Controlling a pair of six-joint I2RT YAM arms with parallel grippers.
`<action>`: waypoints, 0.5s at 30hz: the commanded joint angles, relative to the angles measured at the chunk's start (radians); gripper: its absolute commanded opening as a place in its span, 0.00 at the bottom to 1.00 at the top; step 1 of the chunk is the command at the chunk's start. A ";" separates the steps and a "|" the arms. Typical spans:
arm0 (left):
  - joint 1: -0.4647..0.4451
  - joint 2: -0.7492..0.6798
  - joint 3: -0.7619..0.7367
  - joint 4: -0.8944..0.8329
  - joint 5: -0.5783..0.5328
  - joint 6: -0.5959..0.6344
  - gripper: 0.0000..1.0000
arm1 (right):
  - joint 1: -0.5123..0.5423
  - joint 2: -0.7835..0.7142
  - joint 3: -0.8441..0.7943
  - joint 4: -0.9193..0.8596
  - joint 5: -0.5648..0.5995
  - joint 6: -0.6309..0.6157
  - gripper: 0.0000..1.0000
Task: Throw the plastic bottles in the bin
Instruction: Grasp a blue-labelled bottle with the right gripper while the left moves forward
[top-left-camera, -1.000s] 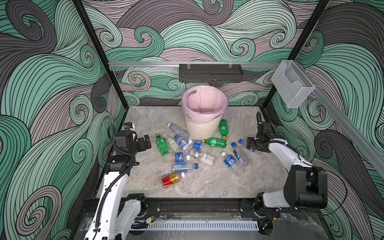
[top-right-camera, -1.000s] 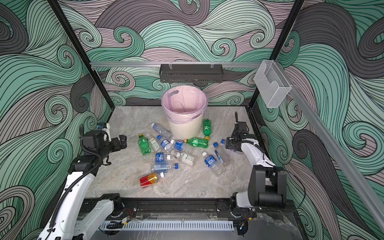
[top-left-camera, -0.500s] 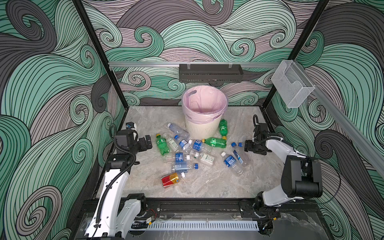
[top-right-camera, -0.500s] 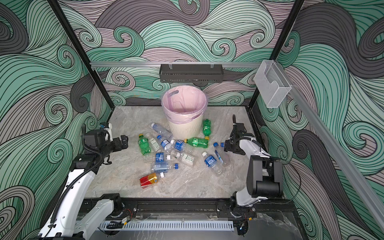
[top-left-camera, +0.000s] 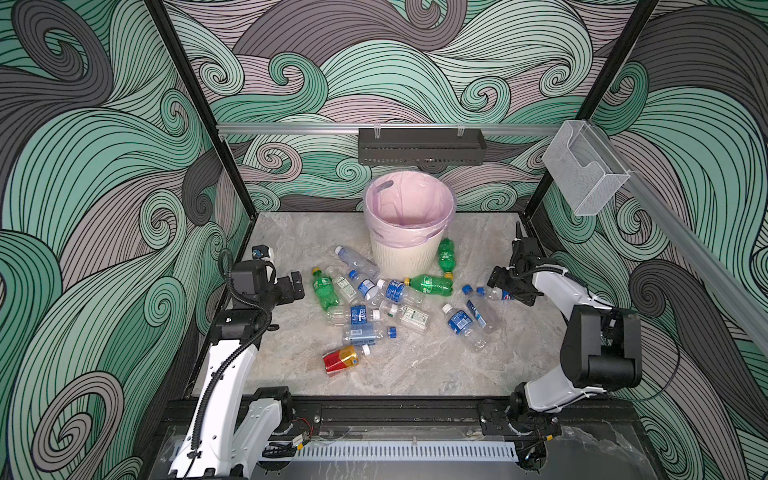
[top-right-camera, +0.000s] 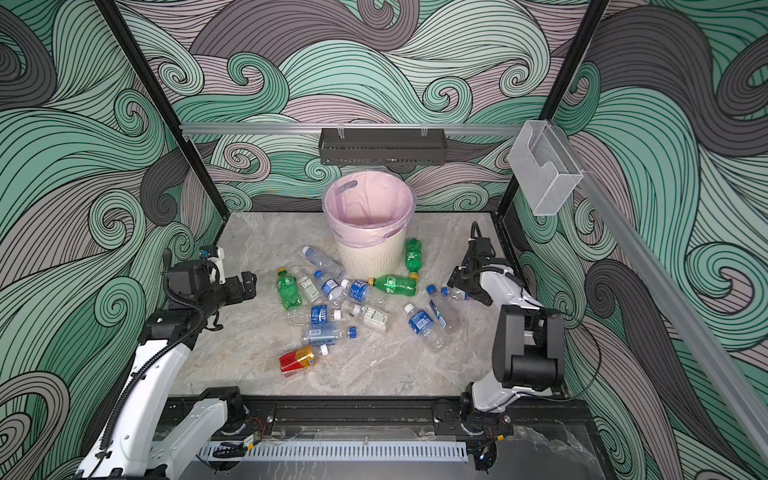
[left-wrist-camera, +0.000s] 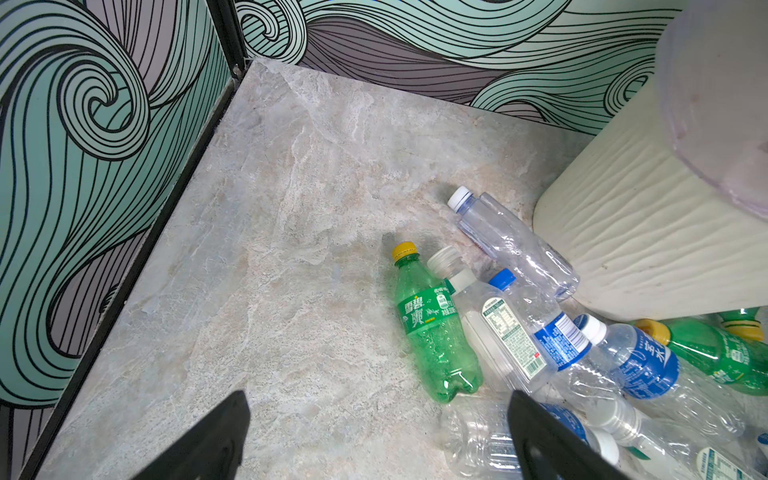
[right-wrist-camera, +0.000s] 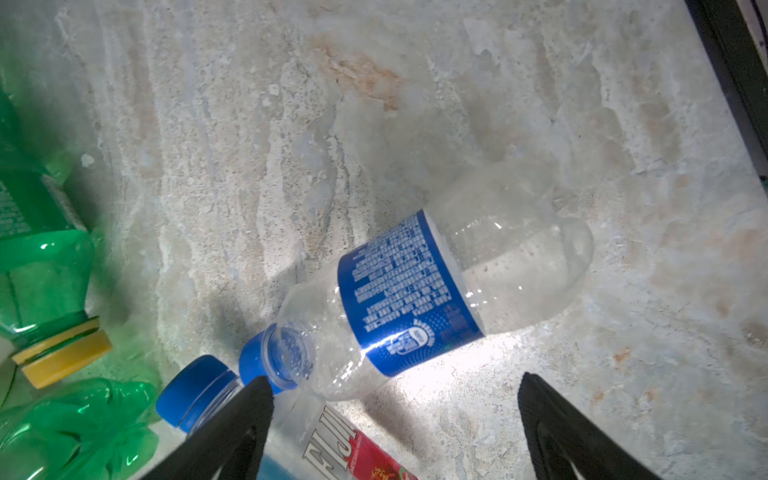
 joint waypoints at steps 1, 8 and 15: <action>-0.006 -0.012 0.011 -0.025 0.009 0.019 0.99 | -0.006 -0.004 -0.025 0.056 0.041 0.142 0.92; -0.006 -0.017 0.006 -0.027 0.018 0.024 0.99 | -0.025 0.029 -0.082 0.214 0.015 0.274 0.92; -0.006 -0.029 0.002 -0.040 0.016 0.035 0.99 | -0.038 0.113 -0.054 0.279 0.007 0.304 0.86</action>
